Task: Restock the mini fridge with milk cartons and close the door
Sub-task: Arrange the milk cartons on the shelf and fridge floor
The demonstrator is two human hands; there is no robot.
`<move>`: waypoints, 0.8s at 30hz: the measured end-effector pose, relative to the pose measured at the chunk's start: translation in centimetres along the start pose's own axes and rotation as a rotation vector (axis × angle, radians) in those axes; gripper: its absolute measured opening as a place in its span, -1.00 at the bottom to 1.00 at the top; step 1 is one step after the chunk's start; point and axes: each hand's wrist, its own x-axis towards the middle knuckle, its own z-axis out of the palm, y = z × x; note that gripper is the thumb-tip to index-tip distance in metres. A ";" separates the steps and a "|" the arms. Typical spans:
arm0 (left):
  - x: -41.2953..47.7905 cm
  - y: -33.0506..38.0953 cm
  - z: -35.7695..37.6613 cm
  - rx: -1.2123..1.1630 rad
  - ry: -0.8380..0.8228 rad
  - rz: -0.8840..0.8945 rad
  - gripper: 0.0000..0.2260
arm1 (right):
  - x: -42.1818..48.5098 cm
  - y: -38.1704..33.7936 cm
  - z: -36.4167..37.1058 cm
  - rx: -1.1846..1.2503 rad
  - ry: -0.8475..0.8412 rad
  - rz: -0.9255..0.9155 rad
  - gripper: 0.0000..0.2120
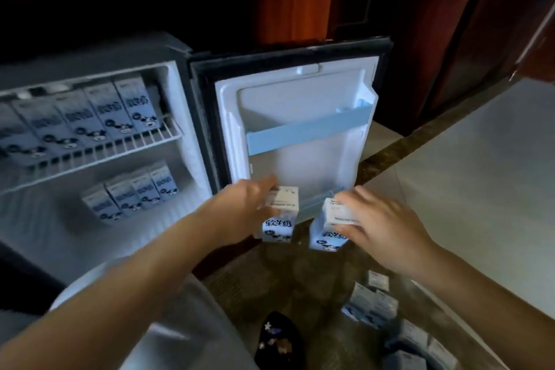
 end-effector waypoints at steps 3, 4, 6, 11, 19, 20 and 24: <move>-2.3 -2.0 -3.8 -0.027 0.139 -0.064 -0.80 | 2.6 -2.6 -2.6 -0.023 0.052 -0.055 -0.65; -3.1 -2.8 -4.9 -0.035 0.194 -0.085 -0.80 | 3.5 -3.5 -3.3 -0.025 0.065 -0.074 -0.65; -4.9 -4.2 -7.0 -0.041 0.306 -0.122 -0.78 | 5.4 -5.3 -4.6 -0.016 0.088 -0.115 -0.65; -8.9 -7.5 -10.8 -0.071 0.560 -0.250 -0.70 | 10.4 -10.4 -6.9 0.020 0.146 -0.206 -0.65; -11.3 -14.6 -11.0 -0.098 0.876 -0.575 -0.69 | 17.8 -18.7 -5.3 0.236 0.225 -0.307 -0.70; -11.4 -15.8 -10.7 -0.105 0.890 -0.600 -0.69 | 18.7 -19.8 -4.7 0.269 0.224 -0.310 -0.70; -11.7 -20.2 -10.5 -0.093 0.907 -0.659 -0.72 | 22.1 -23.9 -2.1 0.332 0.240 -0.329 -0.70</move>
